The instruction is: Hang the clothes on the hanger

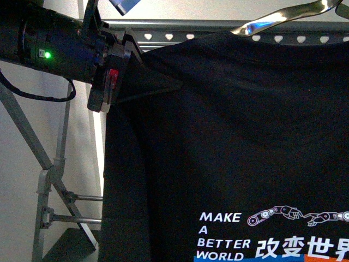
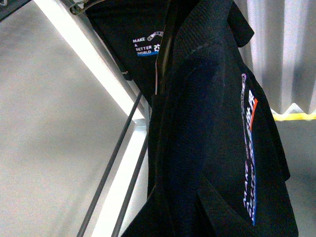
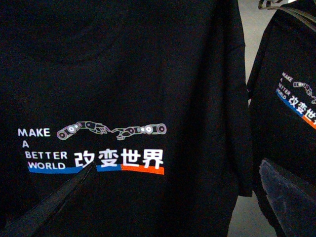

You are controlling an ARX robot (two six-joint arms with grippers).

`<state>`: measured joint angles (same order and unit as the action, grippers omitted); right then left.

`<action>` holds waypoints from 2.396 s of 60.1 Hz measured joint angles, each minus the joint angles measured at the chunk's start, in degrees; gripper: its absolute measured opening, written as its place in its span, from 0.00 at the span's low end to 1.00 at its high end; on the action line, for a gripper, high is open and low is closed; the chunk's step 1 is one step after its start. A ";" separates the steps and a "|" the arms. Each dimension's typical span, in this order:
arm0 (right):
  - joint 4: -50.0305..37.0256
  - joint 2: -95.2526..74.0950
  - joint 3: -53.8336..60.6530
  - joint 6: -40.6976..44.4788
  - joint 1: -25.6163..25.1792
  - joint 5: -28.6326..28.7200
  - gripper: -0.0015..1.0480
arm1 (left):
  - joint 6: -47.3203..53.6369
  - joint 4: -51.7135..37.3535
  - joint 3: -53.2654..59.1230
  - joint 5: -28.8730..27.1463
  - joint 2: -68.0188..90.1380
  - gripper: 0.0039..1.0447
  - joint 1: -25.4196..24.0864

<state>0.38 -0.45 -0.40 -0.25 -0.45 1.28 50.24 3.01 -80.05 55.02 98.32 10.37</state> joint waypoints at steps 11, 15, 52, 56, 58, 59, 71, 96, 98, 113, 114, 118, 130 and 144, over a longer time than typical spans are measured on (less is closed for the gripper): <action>-2.91 -18.05 -8.00 0.94 -18.91 39.80 0.93 | 0.00 -0.04 0.00 -0.02 0.00 0.05 0.28; -8.28 -24.26 -11.58 3.32 -24.15 46.36 0.93 | 0.00 -0.02 0.00 0.02 0.00 0.05 0.42; -22.62 -71.69 -47.91 66.93 -19.63 49.59 0.93 | 0.02 -0.04 0.00 -0.04 0.00 0.05 0.04; -19.61 -74.25 -50.42 73.22 -19.28 49.00 0.93 | 0.02 -0.04 0.00 -0.07 0.00 0.05 -0.02; -18.34 -75.25 -51.47 75.49 -19.21 48.65 0.93 | 0.04 -0.04 0.00 -0.09 0.00 0.05 -0.04; -17.77 -75.71 -51.93 76.48 -19.17 48.46 0.93 | 0.04 -0.04 0.00 -0.11 0.00 0.05 -0.04; -14.08 -81.66 -58.05 86.14 -18.99 46.82 0.93 | 0.15 -0.04 0.00 -0.22 0.00 0.05 -0.04; -13.51 -87.80 -66.16 86.66 -17.49 44.74 0.93 | 0.17 -0.04 0.00 -0.26 0.00 0.05 -0.02; -13.42 -87.89 -66.36 86.23 -17.40 44.85 0.93 | 0.17 -0.04 0.00 -0.24 0.00 0.05 -0.04; -13.51 -87.93 -66.64 80.63 -16.59 47.06 0.93 | 0.17 -0.04 0.00 -0.26 0.00 0.05 -0.02; -13.49 -87.91 -66.64 80.35 -16.57 47.08 0.93 | 0.17 -0.04 0.00 -0.26 0.00 0.05 -0.02; -13.46 -87.91 -66.62 79.84 -16.48 47.06 0.93 | 0.17 -0.04 0.00 -0.26 0.00 0.05 -0.02; -14.78 -88.46 -66.62 79.34 -16.50 45.55 0.80 | 0.17 -0.04 0.00 -0.28 0.00 0.05 -0.02; -17.40 -91.19 -66.69 79.21 -16.50 44.17 0.45 | 0.17 -0.04 0.00 -0.52 0.00 0.05 -0.02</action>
<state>-17.02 -91.64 -67.09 78.96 -16.95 45.45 50.41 2.96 -80.05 54.50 98.32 10.35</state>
